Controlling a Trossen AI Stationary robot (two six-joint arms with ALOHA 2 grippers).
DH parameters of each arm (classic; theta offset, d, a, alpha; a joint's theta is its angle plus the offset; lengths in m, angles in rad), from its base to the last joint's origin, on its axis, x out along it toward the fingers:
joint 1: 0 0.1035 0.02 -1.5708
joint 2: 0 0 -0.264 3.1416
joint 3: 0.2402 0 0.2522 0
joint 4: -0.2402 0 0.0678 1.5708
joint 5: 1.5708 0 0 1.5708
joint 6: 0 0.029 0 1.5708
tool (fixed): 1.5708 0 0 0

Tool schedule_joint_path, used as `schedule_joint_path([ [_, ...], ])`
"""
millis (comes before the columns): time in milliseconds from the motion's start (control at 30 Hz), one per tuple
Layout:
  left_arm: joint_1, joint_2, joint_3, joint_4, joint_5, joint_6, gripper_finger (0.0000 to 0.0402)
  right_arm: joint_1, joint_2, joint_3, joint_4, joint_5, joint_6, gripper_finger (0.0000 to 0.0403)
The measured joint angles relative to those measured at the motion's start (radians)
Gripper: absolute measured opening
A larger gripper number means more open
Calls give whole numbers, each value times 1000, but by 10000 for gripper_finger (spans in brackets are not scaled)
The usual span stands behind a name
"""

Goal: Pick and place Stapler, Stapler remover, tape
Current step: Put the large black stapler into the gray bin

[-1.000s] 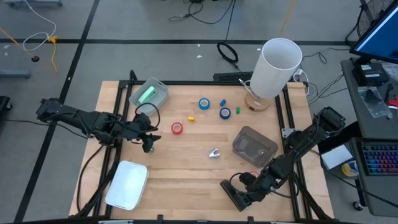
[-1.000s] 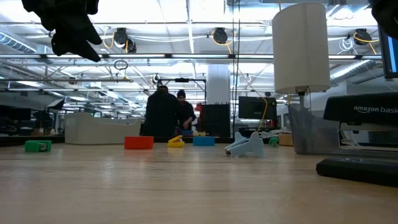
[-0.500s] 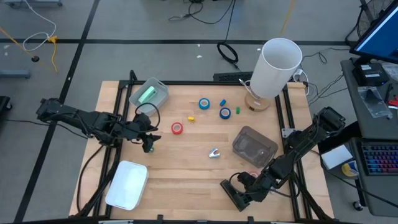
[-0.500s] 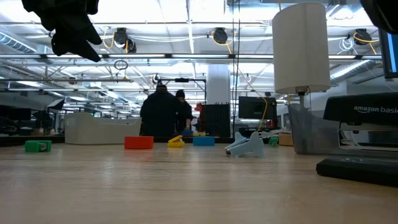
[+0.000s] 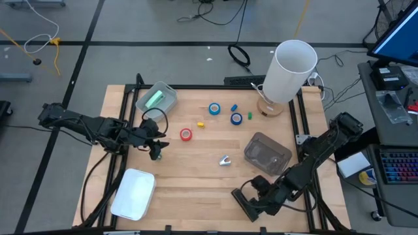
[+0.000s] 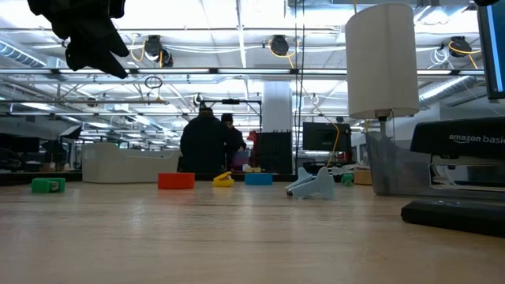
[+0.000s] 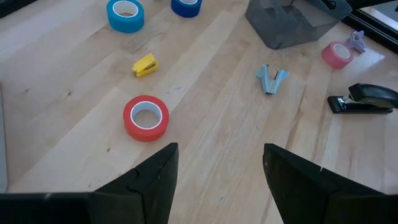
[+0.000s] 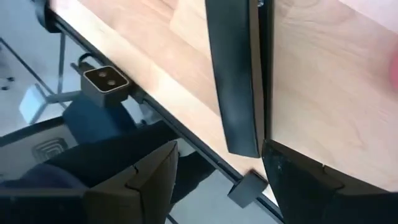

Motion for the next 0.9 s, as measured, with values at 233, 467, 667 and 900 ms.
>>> schedule_joint_path([
  [233,0,0,0,0,0,0,234,-4,120,22,61,-82,-47,229],
  [467,0,0,0,0,18,-1,234,-6,198,126,-44,-64,-115,230],
  [667,0,0,0,0,31,-3,234,-6,249,142,-41,-74,-144,232],
  [900,0,0,0,0,45,-3,234,-5,243,142,-83,-32,-149,227],
])
